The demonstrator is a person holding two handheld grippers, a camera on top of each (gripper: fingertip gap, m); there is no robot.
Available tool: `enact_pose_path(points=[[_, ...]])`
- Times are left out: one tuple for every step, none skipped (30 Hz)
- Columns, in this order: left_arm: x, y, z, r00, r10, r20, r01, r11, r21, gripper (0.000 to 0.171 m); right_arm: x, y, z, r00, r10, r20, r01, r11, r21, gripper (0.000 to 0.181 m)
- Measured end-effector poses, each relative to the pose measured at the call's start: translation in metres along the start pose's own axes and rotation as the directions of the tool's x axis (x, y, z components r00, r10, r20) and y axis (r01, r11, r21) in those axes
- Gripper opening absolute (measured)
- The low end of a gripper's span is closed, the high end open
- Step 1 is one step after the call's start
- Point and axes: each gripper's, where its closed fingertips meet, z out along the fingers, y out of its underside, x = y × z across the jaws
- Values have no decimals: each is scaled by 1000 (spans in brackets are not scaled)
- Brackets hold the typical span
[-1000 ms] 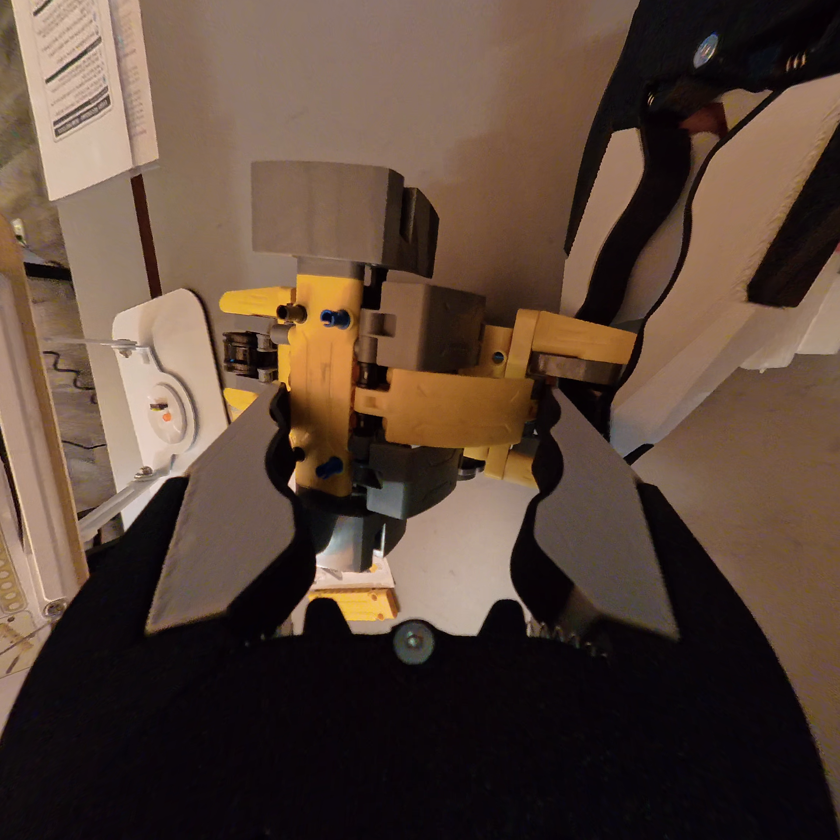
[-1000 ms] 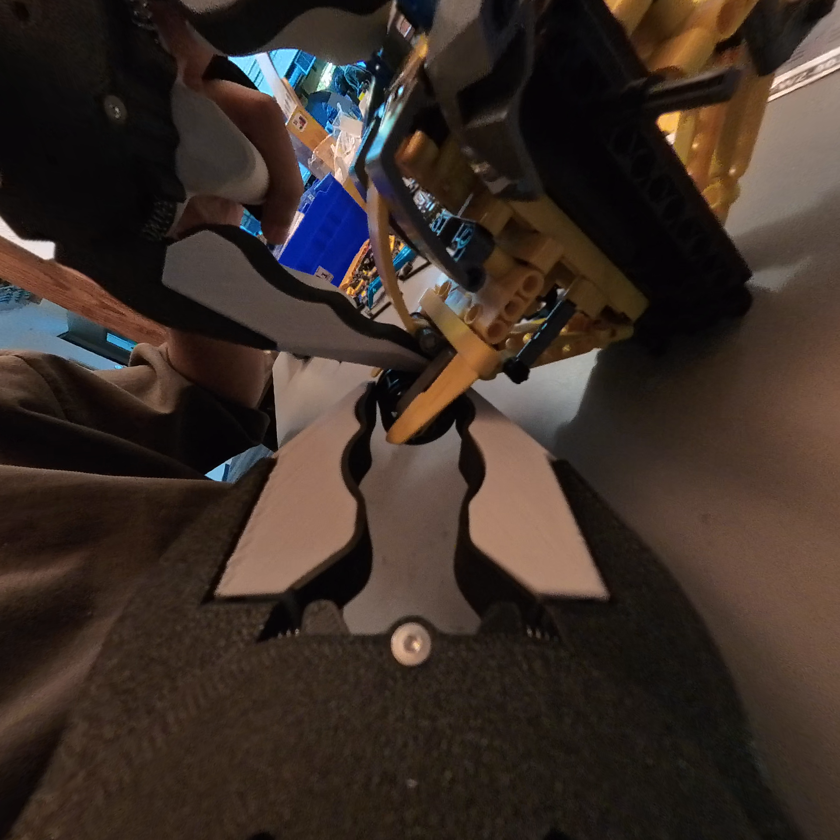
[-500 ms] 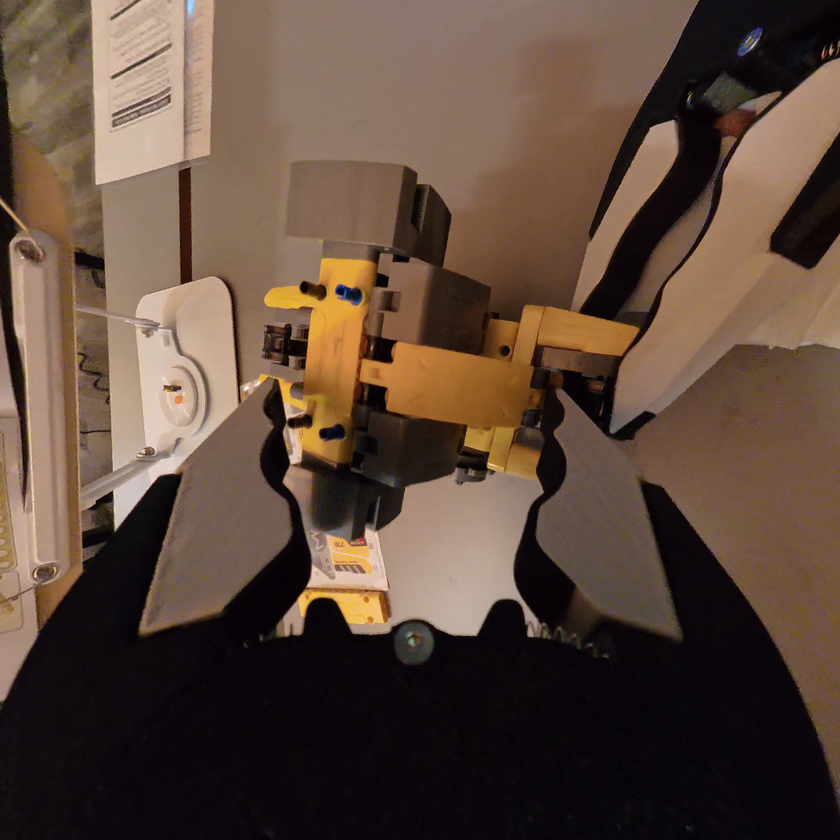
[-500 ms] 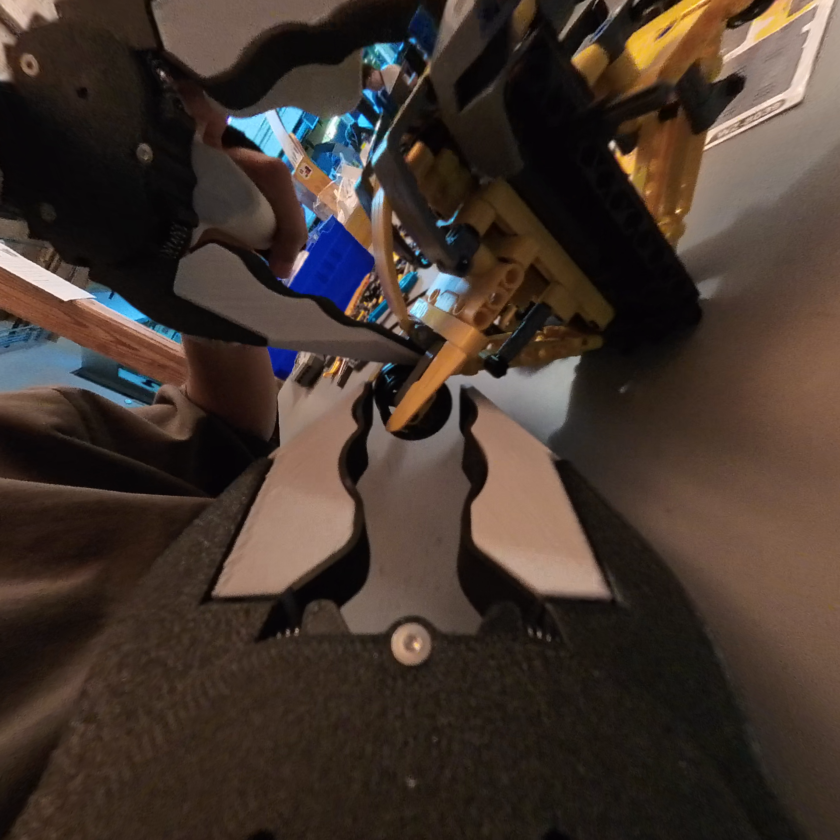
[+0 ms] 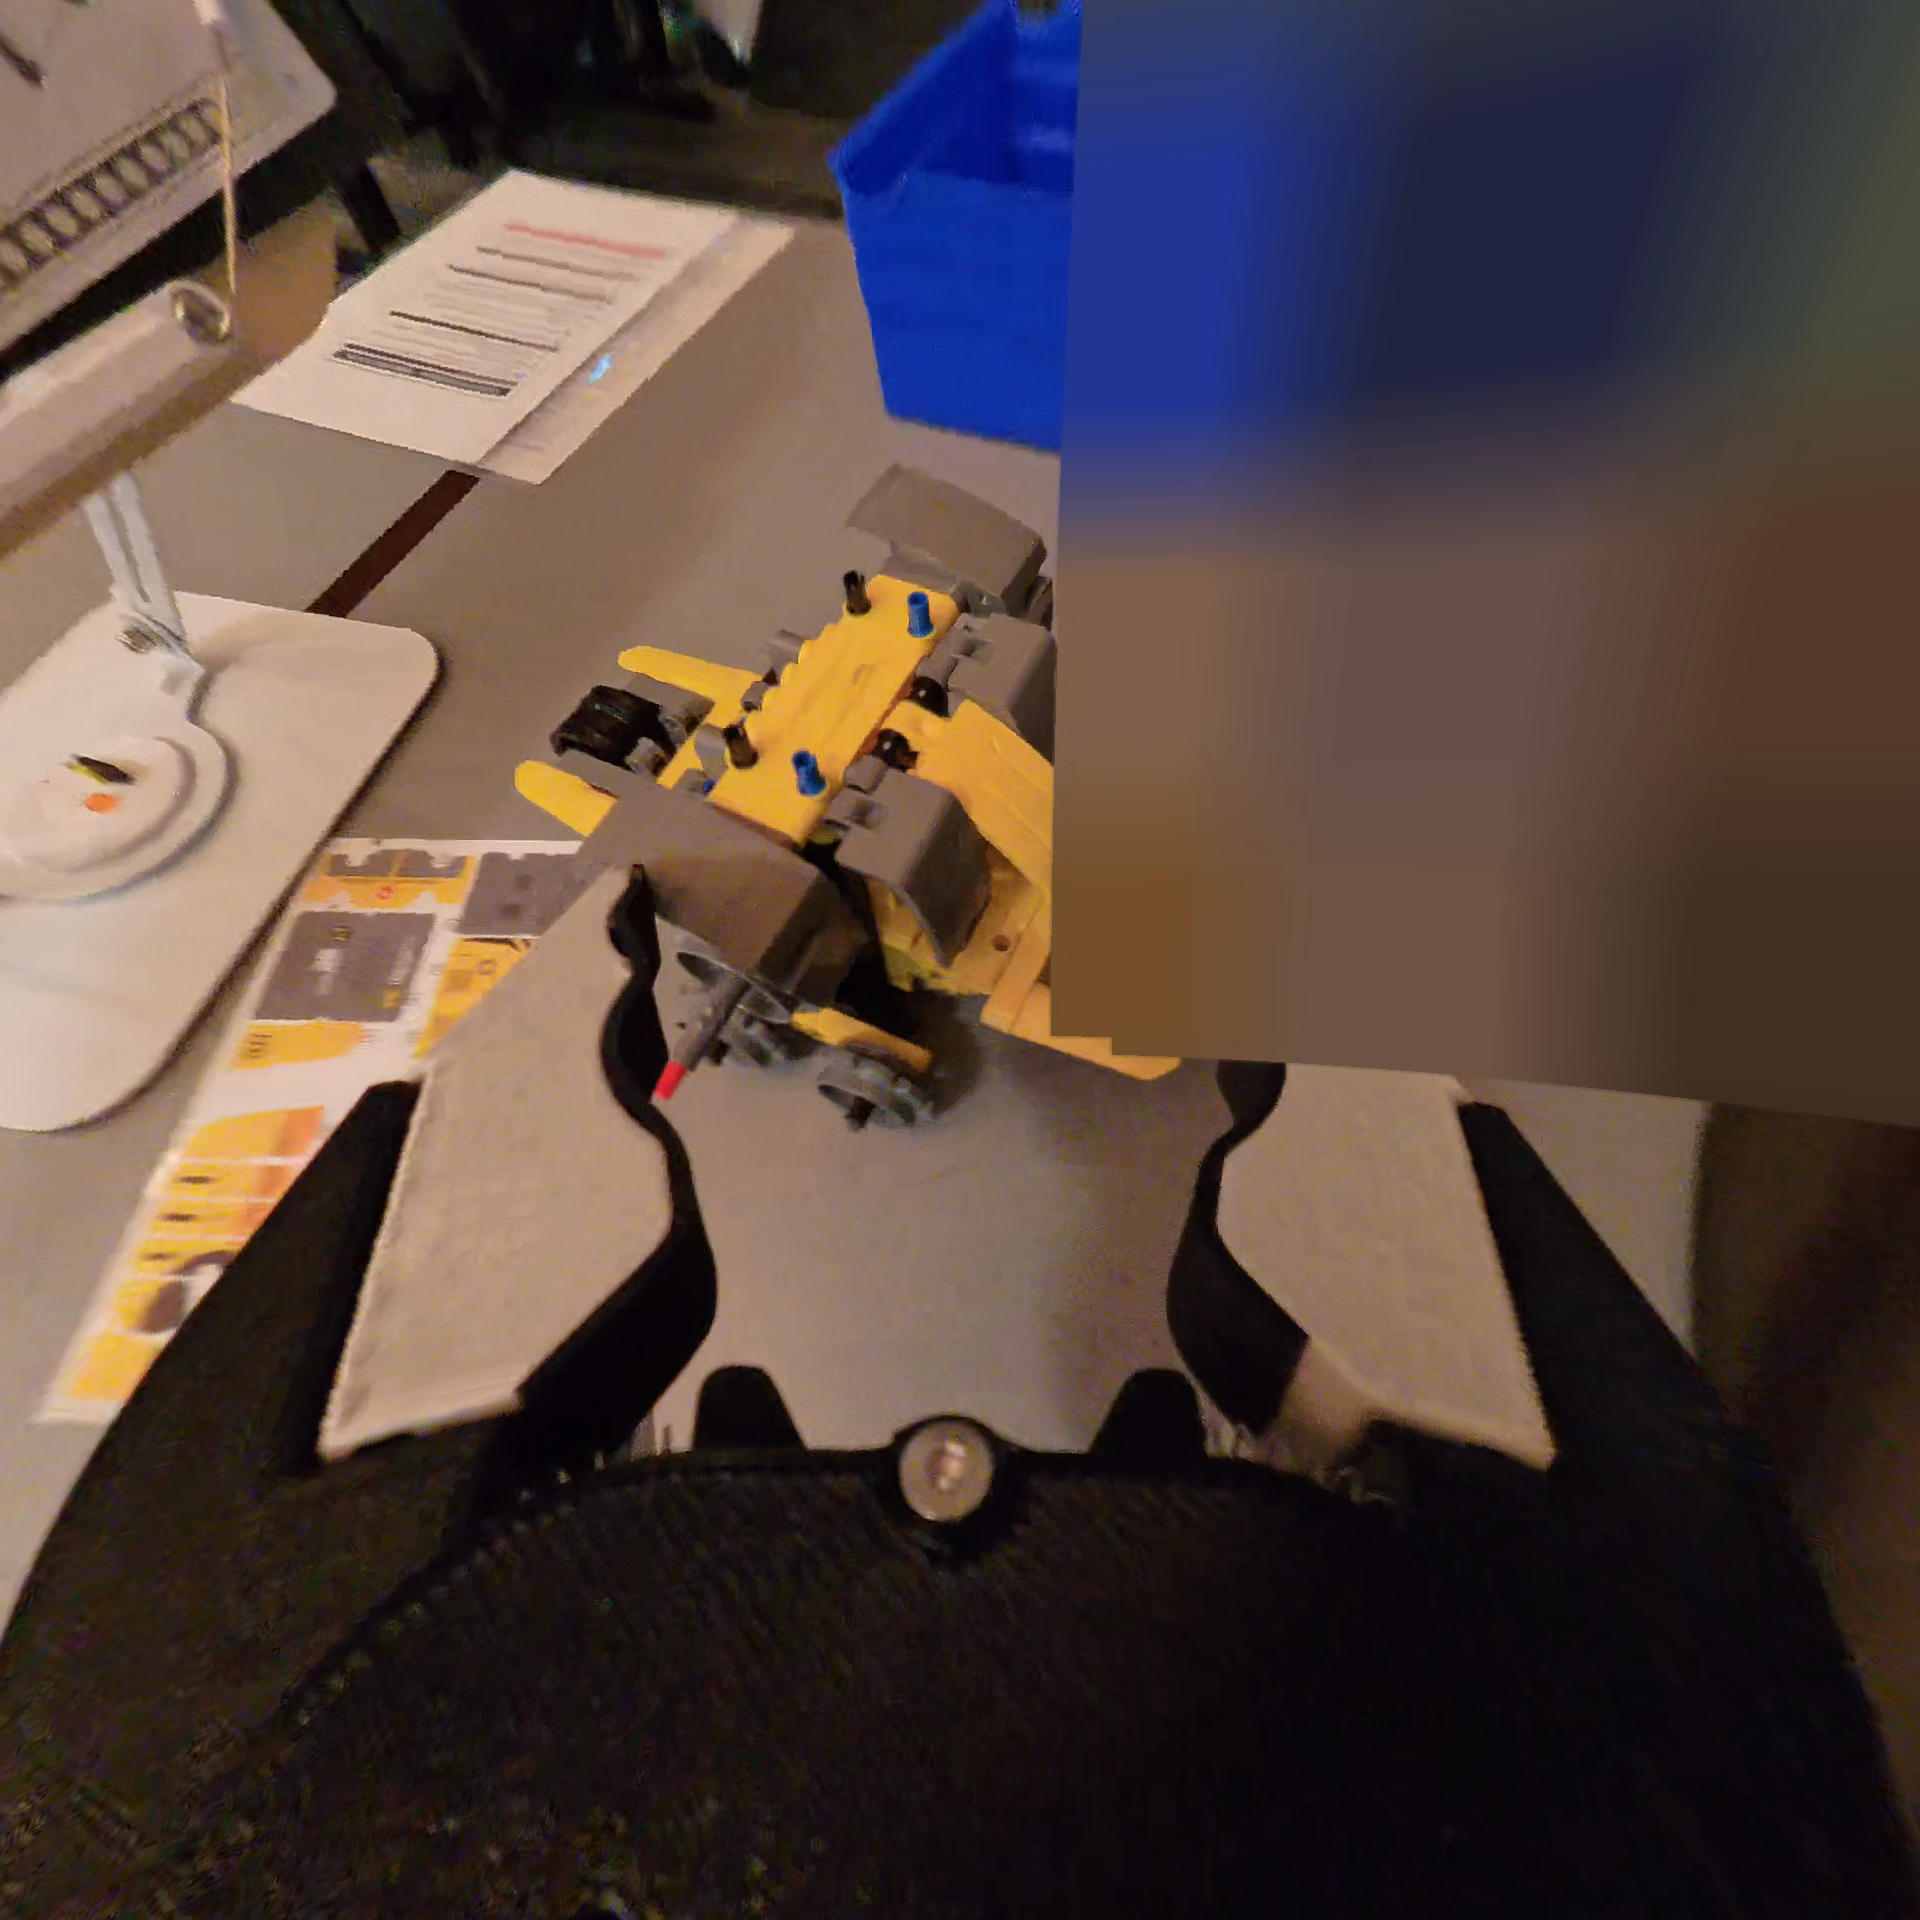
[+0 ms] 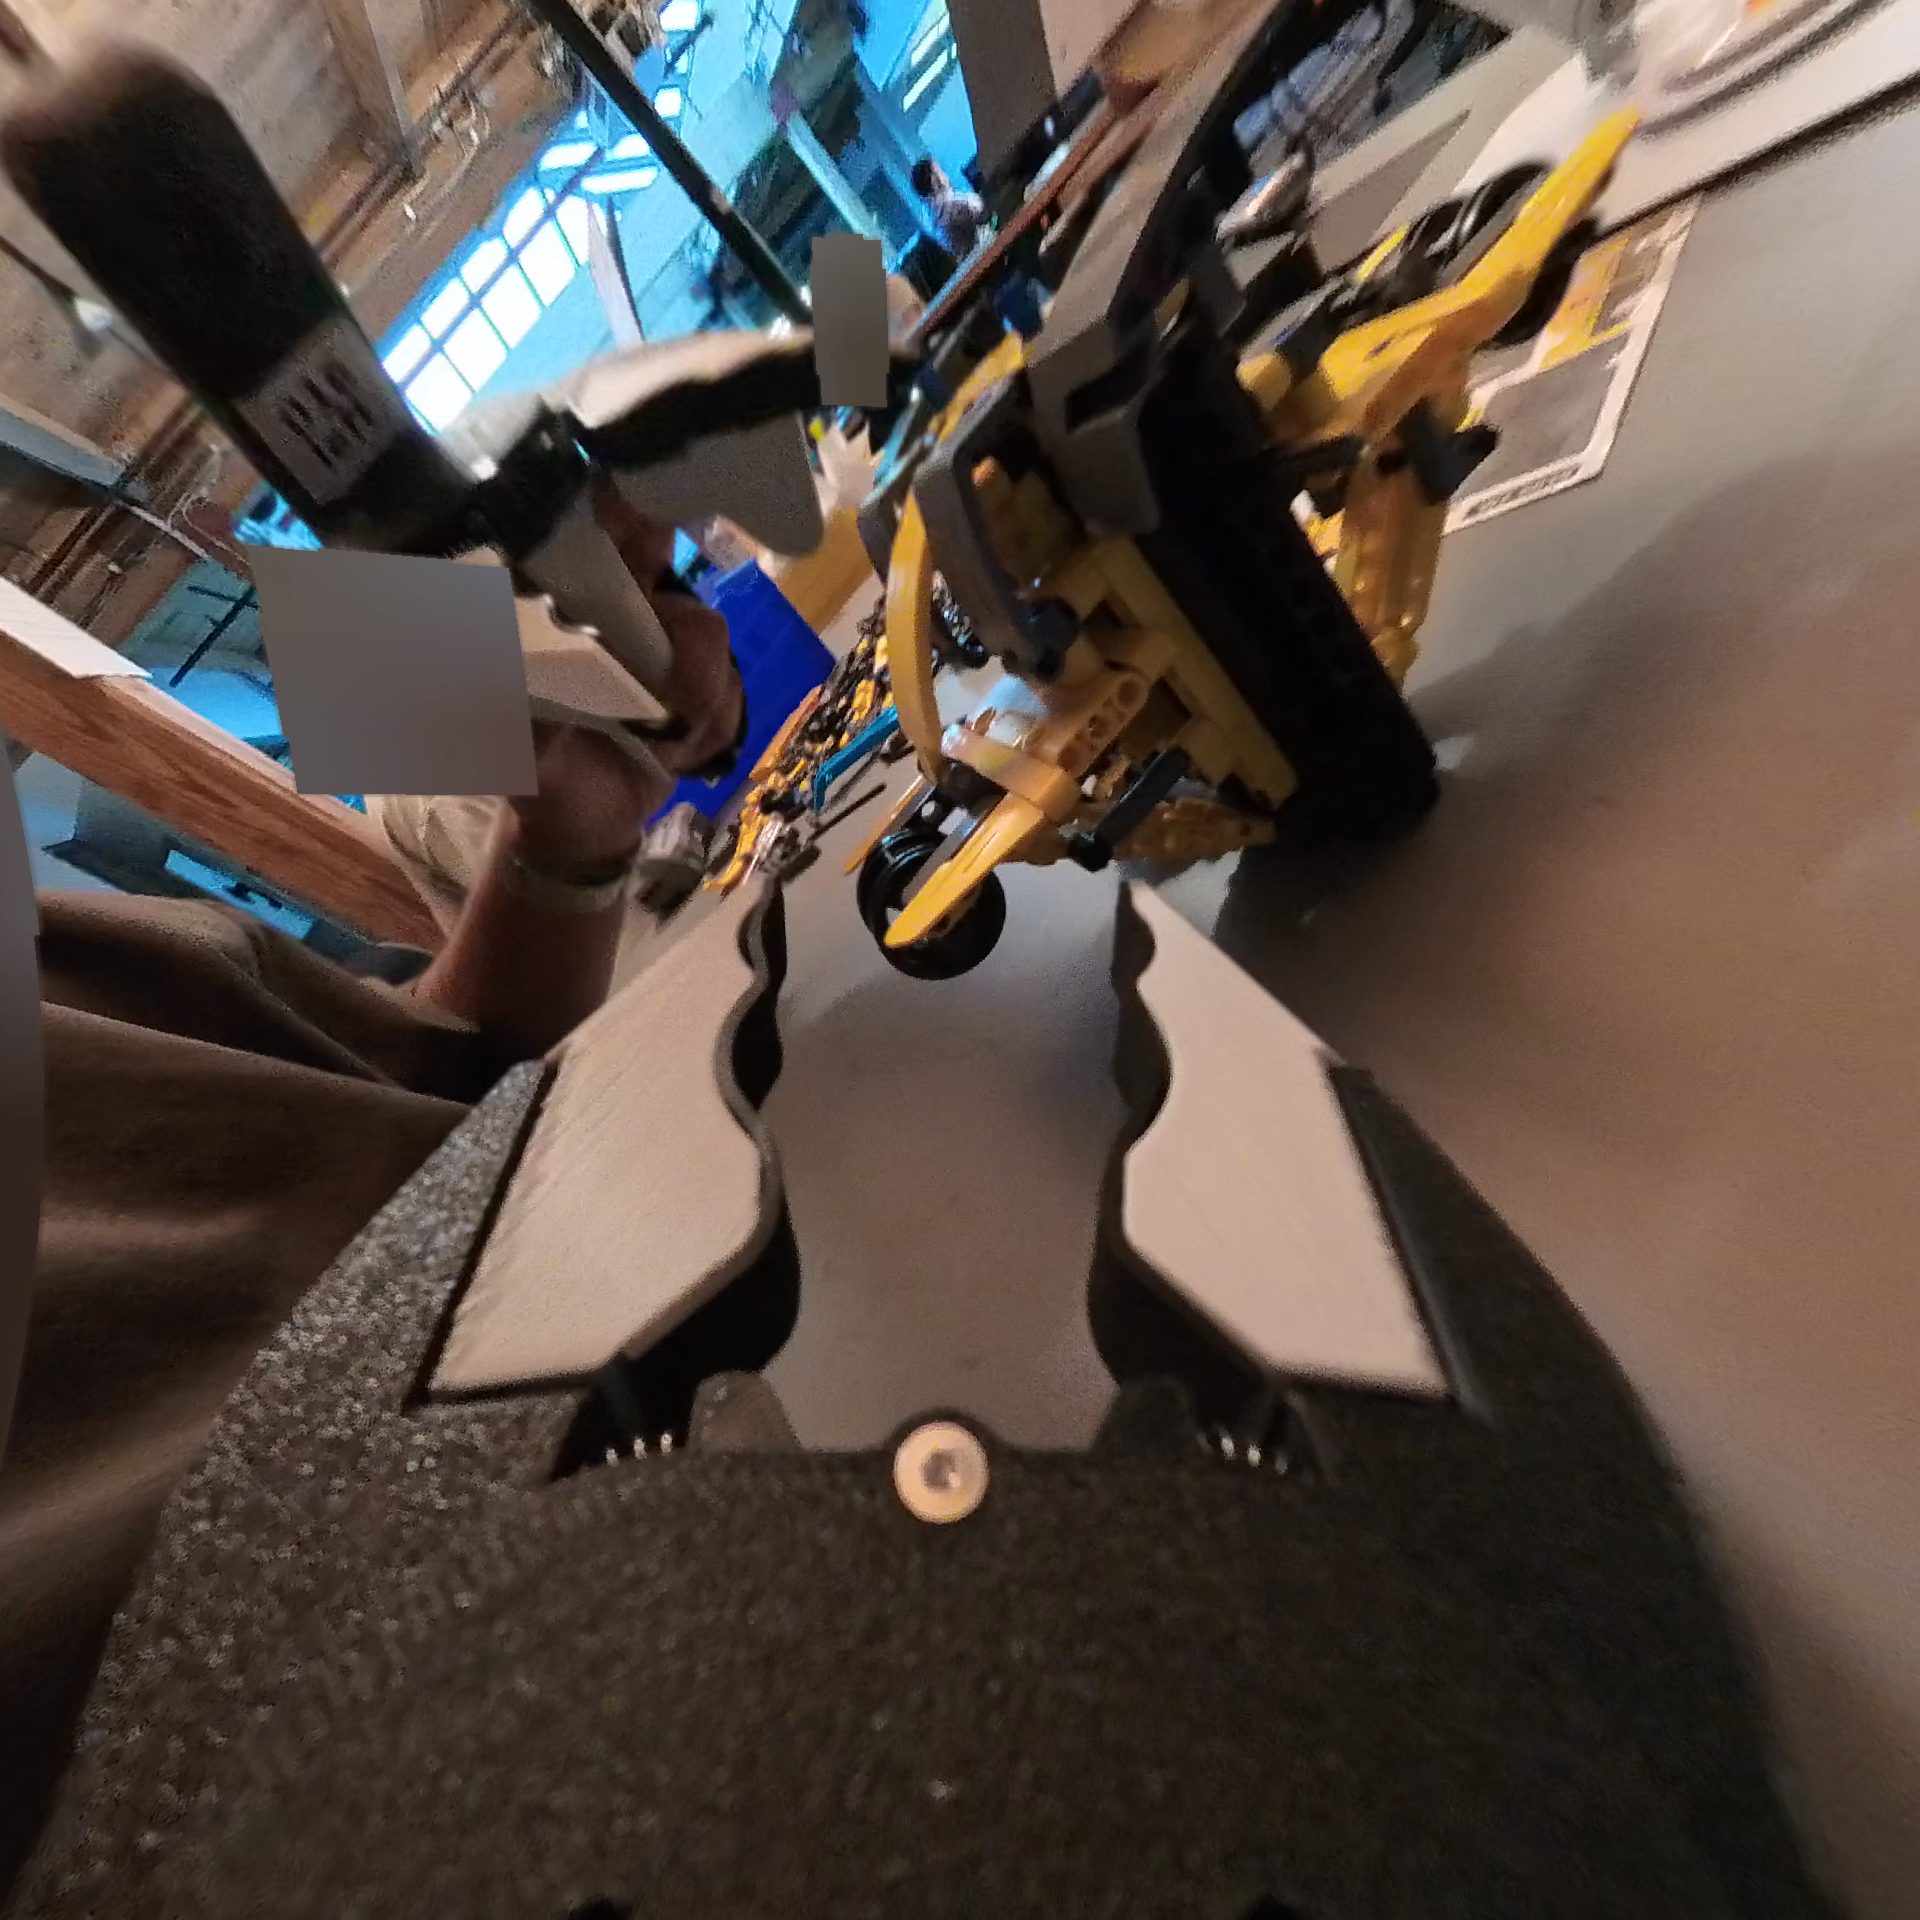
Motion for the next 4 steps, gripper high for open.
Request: enact_pose_path(points=[[1, -2, -3, 999, -44, -15, 45, 997, 66, 107, 0, -3, -3, 1000, -13, -4, 13, 1000, 21, 64], [2, -4, -7, 996, -83, -30, 86, 987, 136, 102, -1, -6, -5, 999, -34, -8, 35, 999, 41, 64], [2, -6, -11, 992, -120, -45, 126, 974, 190, 96, -2, -9, -7, 998, -60, -18, 61, 996, 59, 64], [2, -7, -16, 987, -149, -61, 159, 959, 235, 93, -3, -12, -10, 995, -91, -30, 93, 992, 81, 64]])
